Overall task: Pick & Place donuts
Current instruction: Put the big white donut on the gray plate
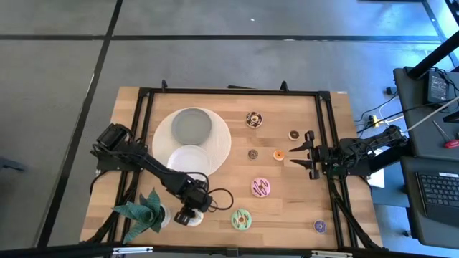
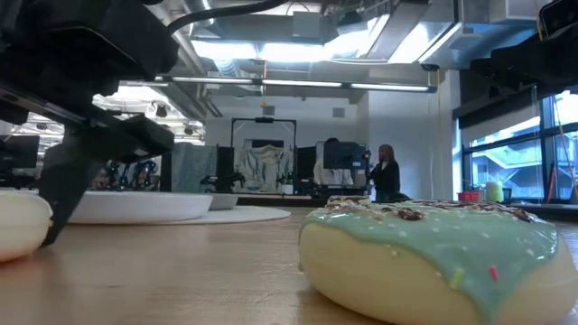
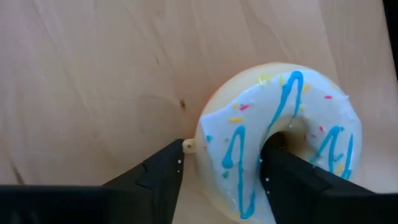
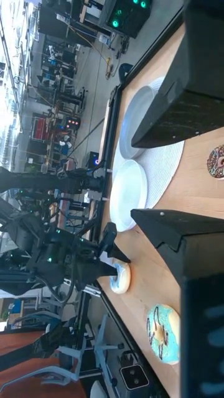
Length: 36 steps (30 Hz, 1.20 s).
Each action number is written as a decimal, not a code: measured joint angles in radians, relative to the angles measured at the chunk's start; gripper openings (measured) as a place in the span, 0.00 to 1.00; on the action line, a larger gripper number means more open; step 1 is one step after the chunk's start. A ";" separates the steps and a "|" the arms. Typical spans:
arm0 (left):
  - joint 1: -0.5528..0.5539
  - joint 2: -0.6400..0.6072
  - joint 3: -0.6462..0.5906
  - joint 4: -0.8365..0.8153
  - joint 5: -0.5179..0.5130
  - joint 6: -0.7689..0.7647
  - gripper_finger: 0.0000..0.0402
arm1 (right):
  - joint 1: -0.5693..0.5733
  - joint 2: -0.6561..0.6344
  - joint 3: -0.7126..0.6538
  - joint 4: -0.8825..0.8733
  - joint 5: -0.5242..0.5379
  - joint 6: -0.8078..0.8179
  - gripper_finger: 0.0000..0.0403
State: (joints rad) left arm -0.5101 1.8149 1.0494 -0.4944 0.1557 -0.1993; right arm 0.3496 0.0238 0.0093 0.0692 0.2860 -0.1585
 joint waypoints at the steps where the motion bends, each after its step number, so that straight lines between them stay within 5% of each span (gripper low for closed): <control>1: 0.000 0.000 0.004 -0.004 0.000 0.000 0.45 | 0.000 0.000 0.000 0.000 0.000 0.000 0.43; 8: 0.006 -0.003 0.059 -0.029 -0.003 -0.012 0.34 | 0.000 0.000 0.000 0.000 0.000 0.000 0.43; 18: 0.144 -0.084 0.118 -0.304 0.005 0.084 0.23 | 0.000 0.000 0.000 0.000 0.000 0.000 0.43; 28: 0.527 -0.323 0.119 -0.414 -0.235 0.276 0.22 | 0.000 0.000 0.000 -0.001 0.000 0.000 0.43; 36: 0.887 -0.393 0.118 -0.413 -0.327 0.063 0.22 | 0.000 0.000 0.000 -0.008 0.000 -0.003 0.43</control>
State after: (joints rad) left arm 0.3771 1.4218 1.1679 -0.9076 -0.1714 -0.1368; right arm 0.3496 0.0239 0.0093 0.0612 0.2859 -0.1612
